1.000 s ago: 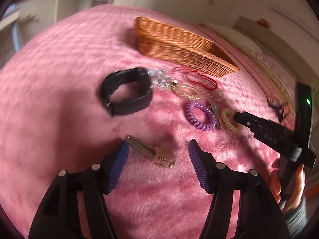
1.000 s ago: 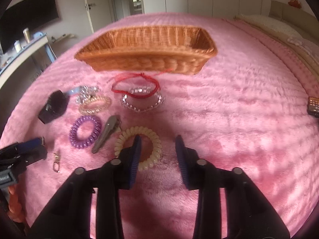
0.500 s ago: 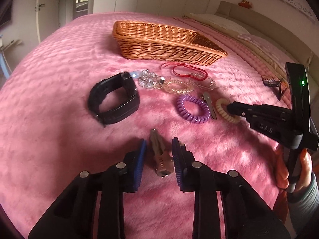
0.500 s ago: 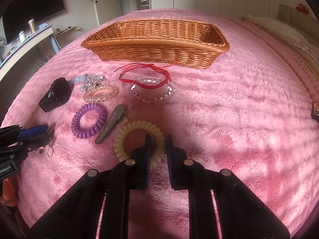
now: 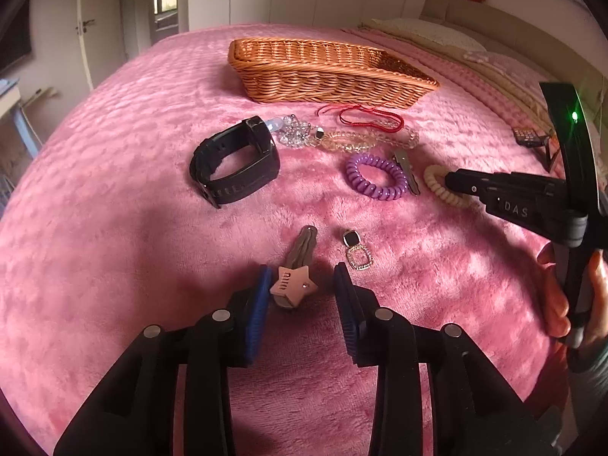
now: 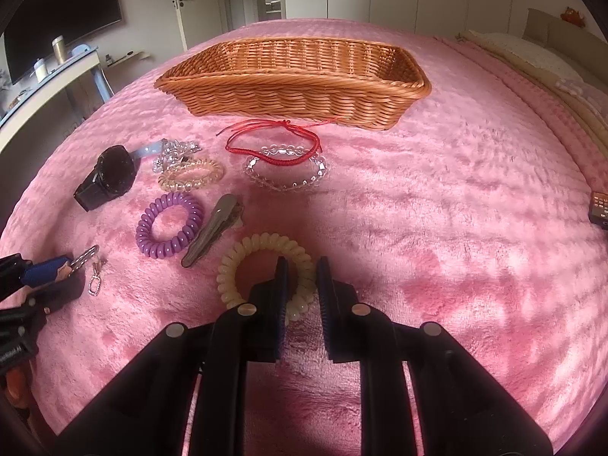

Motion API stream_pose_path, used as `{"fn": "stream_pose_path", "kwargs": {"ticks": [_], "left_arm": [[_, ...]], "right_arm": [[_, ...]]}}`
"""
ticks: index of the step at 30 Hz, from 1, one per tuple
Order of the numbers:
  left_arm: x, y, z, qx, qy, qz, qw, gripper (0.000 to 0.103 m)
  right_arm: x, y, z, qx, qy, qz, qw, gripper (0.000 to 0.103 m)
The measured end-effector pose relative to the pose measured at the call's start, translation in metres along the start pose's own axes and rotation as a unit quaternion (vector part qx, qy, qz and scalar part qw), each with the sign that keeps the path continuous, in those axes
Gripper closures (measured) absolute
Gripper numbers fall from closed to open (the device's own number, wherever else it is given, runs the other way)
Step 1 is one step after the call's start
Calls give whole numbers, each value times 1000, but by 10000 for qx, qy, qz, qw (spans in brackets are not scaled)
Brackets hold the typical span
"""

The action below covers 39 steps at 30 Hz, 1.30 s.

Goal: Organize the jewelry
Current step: 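Grasp the brown hair clip with the left tool while the right grasps the cream spiral hair tie, then carry both items into the wicker basket and open both tools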

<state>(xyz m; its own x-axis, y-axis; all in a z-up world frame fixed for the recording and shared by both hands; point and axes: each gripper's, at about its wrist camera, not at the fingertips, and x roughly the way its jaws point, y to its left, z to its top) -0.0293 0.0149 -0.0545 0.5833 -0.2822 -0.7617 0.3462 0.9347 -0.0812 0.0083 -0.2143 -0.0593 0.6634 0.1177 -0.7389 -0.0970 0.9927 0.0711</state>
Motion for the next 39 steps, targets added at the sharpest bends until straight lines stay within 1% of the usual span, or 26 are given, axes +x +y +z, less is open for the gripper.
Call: {"fn": "stream_pose_path", "kwargs": {"ticks": [1,3,5,6,7,9,11,14,15,20,21,25,27,28,29,31,34,37,39], "left_arm": [[1,-2,0,28,1,59,10000,72],[0,-3,0,61,-29,141,9999,82],[-1,-2,-1,43,-72,136,9999,82],[-3,-1,-1,20,-110,119,9999,82],[-4,-1,-1,6,-147,113,9998,82],[-9,-1,0,-42,-268,81,9996,82],[-20,-1,5,-111,-480,-57,9988,82],[-35,-4,16,-111,-754,-87,9971,82],[-39,-6,22,-106,-839,-97,9964,82],[-55,-14,63,-20,-1295,-242,9913,82],[-56,-15,71,-2,-1358,-262,9904,82],[-49,-17,115,37,-1556,-256,9875,82],[-37,-15,144,-58,-1587,-375,9866,82],[-33,-15,152,-79,-1590,-397,9865,82],[-24,-11,166,-121,-1578,-421,9865,82],[-10,-7,184,-196,-1540,-433,9869,82],[22,0,212,-335,-1368,-458,9890,82],[48,8,227,-446,-1177,-478,9909,82],[70,14,236,-523,-983,-488,9926,82]], "right_arm": [[1,0,0,-14,9,-9,10000,84],[1,2,0,-44,25,-44,10000,84],[1,3,0,-59,13,-38,10000,85],[0,3,-1,-53,-20,-14,10000,91],[-2,2,-1,-43,-51,8,10000,93],[-8,2,-1,-27,-165,50,9998,93],[-19,1,1,-24,-343,144,9993,93],[-36,0,8,7,-577,235,9981,93],[-44,0,13,25,-691,315,9971,93],[-70,-3,51,65,-1203,342,9921,93],[-73,-5,65,88,-1308,341,9908,93],[-68,-9,106,83,-1482,202,9887,93],[-56,-12,130,136,-1473,164,9889,93],[-50,-14,139,159,-1445,157,9893,93],[-43,-14,146,175,-1410,142,9898,93],[-25,-18,164,235,-1279,133,9914,93],[8,-23,185,320,-1005,113,9944,93],[43,-29,200,416,-655,120,9969,93],[64,-35,207,464,-438,92,9979,93]]}}
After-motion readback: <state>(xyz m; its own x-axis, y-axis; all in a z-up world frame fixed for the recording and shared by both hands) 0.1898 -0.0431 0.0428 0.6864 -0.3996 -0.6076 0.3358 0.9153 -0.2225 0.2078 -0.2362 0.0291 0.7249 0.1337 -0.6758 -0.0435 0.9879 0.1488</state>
